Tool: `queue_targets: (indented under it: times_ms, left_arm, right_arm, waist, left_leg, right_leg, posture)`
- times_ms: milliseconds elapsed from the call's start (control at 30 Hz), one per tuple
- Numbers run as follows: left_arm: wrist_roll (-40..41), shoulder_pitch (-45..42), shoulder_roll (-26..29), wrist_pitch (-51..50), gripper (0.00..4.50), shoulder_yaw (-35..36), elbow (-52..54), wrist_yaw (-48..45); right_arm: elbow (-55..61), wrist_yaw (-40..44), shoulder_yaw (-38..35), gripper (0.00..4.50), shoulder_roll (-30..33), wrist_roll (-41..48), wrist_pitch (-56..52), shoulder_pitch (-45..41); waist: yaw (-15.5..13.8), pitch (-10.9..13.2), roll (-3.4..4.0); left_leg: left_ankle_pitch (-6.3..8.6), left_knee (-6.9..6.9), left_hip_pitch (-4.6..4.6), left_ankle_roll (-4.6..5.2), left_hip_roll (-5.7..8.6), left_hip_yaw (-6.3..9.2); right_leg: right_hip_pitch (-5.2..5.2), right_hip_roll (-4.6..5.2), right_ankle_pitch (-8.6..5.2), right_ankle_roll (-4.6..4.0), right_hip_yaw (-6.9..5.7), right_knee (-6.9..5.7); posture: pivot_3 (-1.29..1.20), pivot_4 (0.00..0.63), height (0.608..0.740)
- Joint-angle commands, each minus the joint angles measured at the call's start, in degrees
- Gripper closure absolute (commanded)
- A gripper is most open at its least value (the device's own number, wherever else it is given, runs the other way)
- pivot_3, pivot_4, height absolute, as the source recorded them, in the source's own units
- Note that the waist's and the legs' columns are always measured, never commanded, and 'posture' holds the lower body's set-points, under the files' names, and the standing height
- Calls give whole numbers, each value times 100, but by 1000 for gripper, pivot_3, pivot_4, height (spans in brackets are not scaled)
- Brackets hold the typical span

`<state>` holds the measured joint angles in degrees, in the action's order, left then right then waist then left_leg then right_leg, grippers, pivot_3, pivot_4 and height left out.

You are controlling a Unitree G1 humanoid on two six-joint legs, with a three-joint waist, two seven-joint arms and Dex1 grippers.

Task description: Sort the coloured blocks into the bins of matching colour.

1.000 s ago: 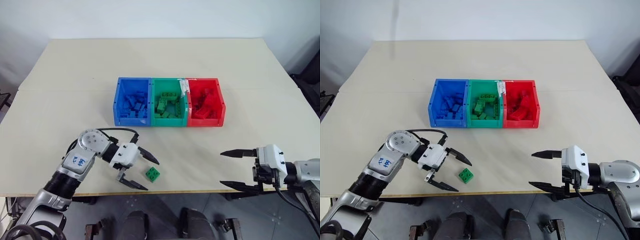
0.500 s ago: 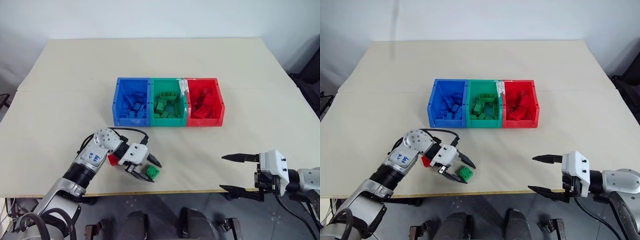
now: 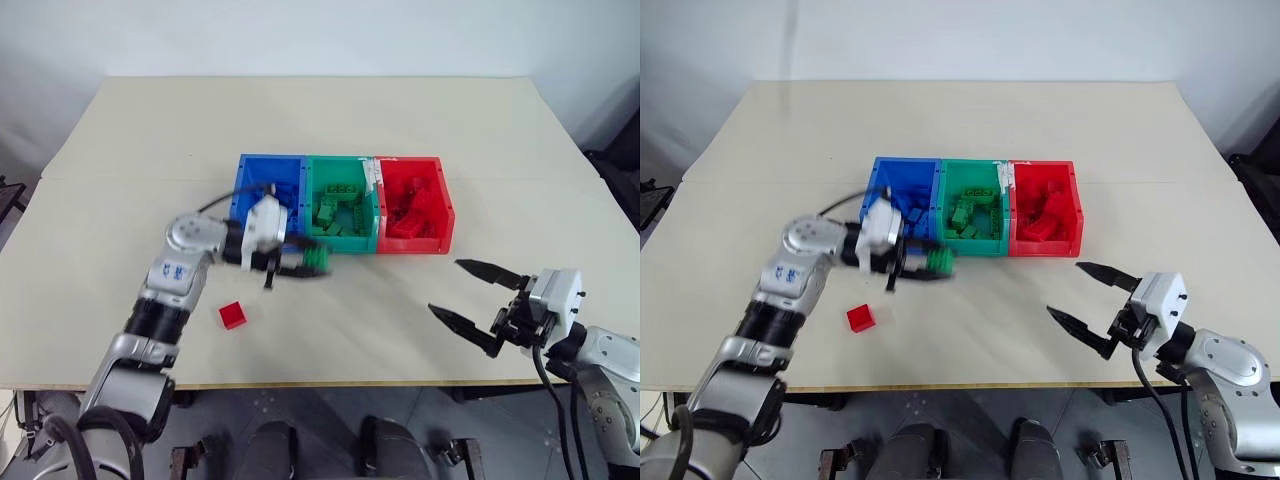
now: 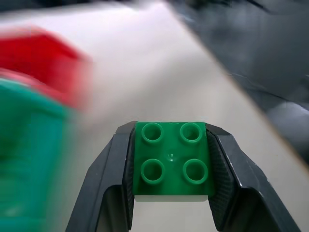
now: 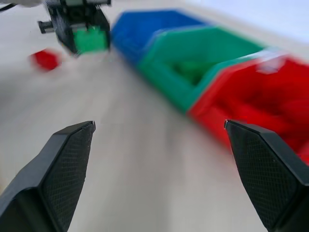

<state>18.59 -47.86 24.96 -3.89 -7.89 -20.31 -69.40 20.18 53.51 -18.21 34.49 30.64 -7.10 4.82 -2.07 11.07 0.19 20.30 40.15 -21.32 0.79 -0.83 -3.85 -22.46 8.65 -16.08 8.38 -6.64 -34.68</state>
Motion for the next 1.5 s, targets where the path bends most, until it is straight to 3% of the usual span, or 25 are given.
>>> queue_targets:
  times_ms: [33, 233, 400, 533, 733, 833, 933, 1033, 1133, 1267, 1500]
  left_arm:
    - [-526, -729, -418, 168, 2983, 141, -835, 1183]
    - [-807, -1598, -873, 142, 2983, 206, -2147, 1693]
    - [-828, -1545, -809, 94, 1403, 221, -2314, 1394]
    - [-597, -1057, -414, 239, 122, 460, -1597, 1058]
    - [-189, 389, 707, 191, 122, 1145, -202, 606]
    - [350, 1532, 1235, 127, 49, 1911, 622, 423]
    - [314, 2688, 1668, 449, 49, 2538, 987, 540]
    - [468, 4120, 1887, 299, 49, 3271, 1496, 603]
    - [717, 5368, 1743, 109, 49, 3889, 2213, 766]
    - [936, 6234, 1674, -213, 49, 3961, 3097, 862]
    - [588, 6016, 1530, -750, 49, 3061, 3813, 1632]
  right_arm:
    - [68, -385, -128, 0, -156, -95, 206, -85]
    - [108, -546, -51, 0, -217, -150, 282, -139]
    - [261, -620, 98, 0, -147, -167, 186, -332]
    - [279, -520, 380, 0, -99, -165, 119, -679]
    - [-128, 59, 905, 0, 40, -114, 28, -1341]
    - [-360, 588, 1215, 0, 180, -125, 46, -1652]
    - [-608, 1155, 1548, 0, 327, -206, 159, -1879]
    - [-983, 1744, 1948, 0, 380, -390, 407, -2159]
    - [-1265, 2035, 2115, 0, 293, -347, 437, -2408]
    - [-1487, 2208, 2195, 0, 262, -412, 549, -2479]
    - [-1625, 2397, 2133, 0, 354, -444, 658, -2346]
  waist:
    - [1, 0, 0]
    - [54, 0, -1]
    - [90, 0, -1]
    - [93, 0, 0]
    - [171, 0, -1]
    - [212, 1, -1]
    - [215, 1, -1]
    - [205, 0, -2]
    - [202, 1, -5]
    - [109, 0, -8]
    - [95, 0, -6]
  left_leg:
    - [0, 0, 0, 0, 0, 0]
    - [-1, -11, 0, 1, 1, -8]
    - [-1, -17, -1, 0, -3, -15]
    - [-1, -15, -1, 0, -3, -15]
    - [-2, -15, 0, -1, -6, -11]
    - [-1, -16, 1, 0, -7, -9]
    - [-1, -16, 2, 0, -10, 4]
    - [2, -18, 8, 1, -9, 5]
    - [15, -15, 12, 6, -20, 20]
    - [20, -7, 9, 6, -33, 27]
    - [25, -9, 16, 5, -12, 22]
  right_leg:
    - [0, 0, 0, 0, 0, 1]
    - [-6, -2, 0, 1, 0, 6]
    - [-12, -6, 0, 1, 2, 7]
    - [-13, -5, 0, 1, 6, 6]
    - [-14, -6, -1, -1, 7, 4]
    - [-14, -5, -1, -2, 8, 3]
    - [-14, -3, -2, -2, 10, 5]
    - [-12, 0, -2, -3, 12, 4]
    - [-10, 4, -2, -3, 19, 0]
    - [-9, 8, -2, -3, 17, 4]
    - [-10, 5, 0, -5, 25, 2]
  posture:
    - [0, 150, 740]
    - [0, 150, 740]
    - [0, 150, 740]
    - [0, 150, 740]
    - [0, 150, 740]
    - [0, 150, 740]
    - [0, 150, 740]
    - [0, 150, 740]
    - [0, 150, 740]
    - [0, 150, 740]
    - [0, 150, 740]
